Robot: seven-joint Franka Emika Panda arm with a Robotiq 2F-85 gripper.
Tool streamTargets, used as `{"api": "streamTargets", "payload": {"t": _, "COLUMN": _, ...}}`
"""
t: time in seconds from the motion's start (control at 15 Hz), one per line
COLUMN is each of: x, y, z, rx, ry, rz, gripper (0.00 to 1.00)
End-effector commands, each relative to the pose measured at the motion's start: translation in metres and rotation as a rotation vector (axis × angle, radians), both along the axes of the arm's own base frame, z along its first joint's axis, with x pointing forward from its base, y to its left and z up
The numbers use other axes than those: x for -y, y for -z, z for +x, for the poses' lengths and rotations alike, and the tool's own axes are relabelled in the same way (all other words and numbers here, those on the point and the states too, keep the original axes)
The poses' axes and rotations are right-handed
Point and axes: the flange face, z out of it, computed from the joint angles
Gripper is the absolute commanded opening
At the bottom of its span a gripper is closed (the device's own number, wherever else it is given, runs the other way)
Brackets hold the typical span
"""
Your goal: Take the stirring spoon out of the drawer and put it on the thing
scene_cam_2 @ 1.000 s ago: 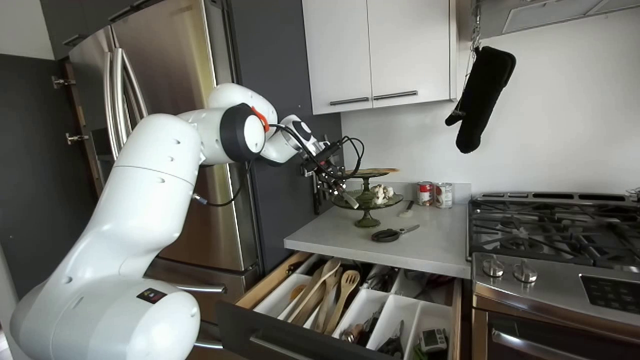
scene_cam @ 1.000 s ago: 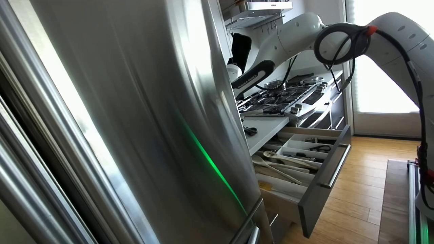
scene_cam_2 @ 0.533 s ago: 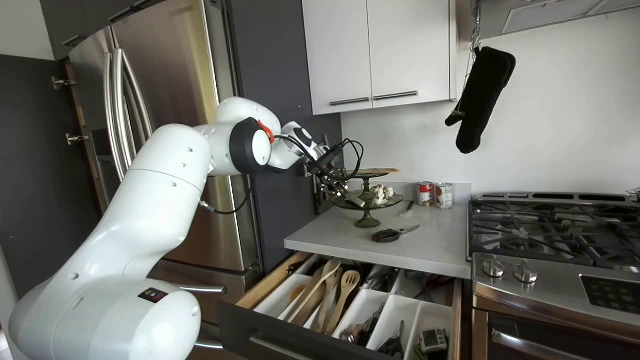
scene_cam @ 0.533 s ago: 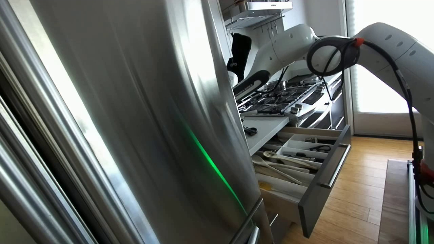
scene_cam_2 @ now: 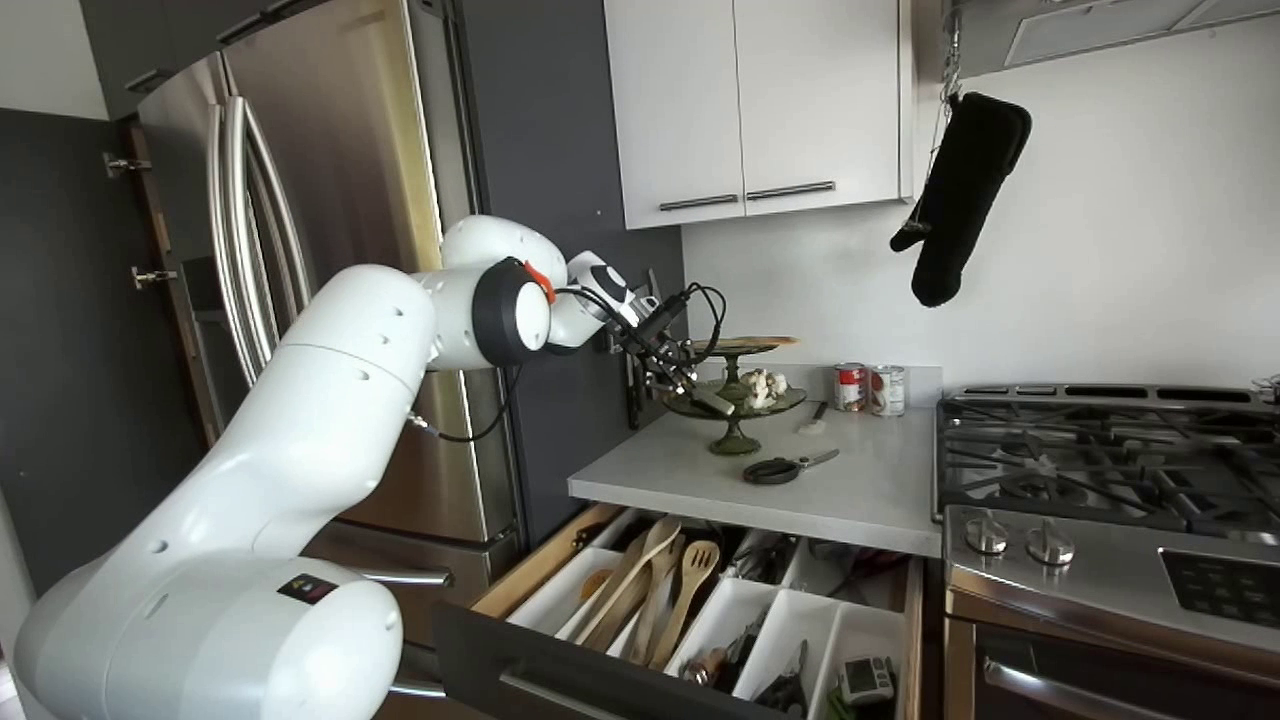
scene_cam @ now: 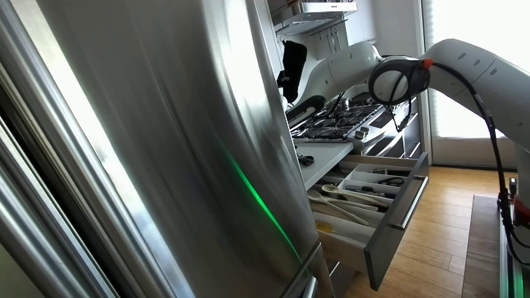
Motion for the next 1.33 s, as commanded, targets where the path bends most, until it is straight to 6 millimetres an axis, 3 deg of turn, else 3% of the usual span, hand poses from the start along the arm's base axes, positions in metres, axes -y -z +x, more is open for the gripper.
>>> {"api": "streamTargets", "payload": {"t": 0.0, "x": -0.005, "y": 0.002, "z": 0.011, "rx": 0.022, "ry": -0.04, "rz": -0.031, "gripper": 0.04}}
{"api": "streamTargets", "payload": {"t": 1.07, "x": -0.009, "y": 0.01, "z": 0.022, "rx": 0.065, "ry": -0.045, "rz": -0.091, "gripper": 0.04}}
{"api": "streamTargets", "payload": {"t": 1.27, "x": -0.01, "y": 0.01, "z": 0.022, "rx": 0.061, "ry": -0.048, "rz": -0.09, "gripper": 0.12}}
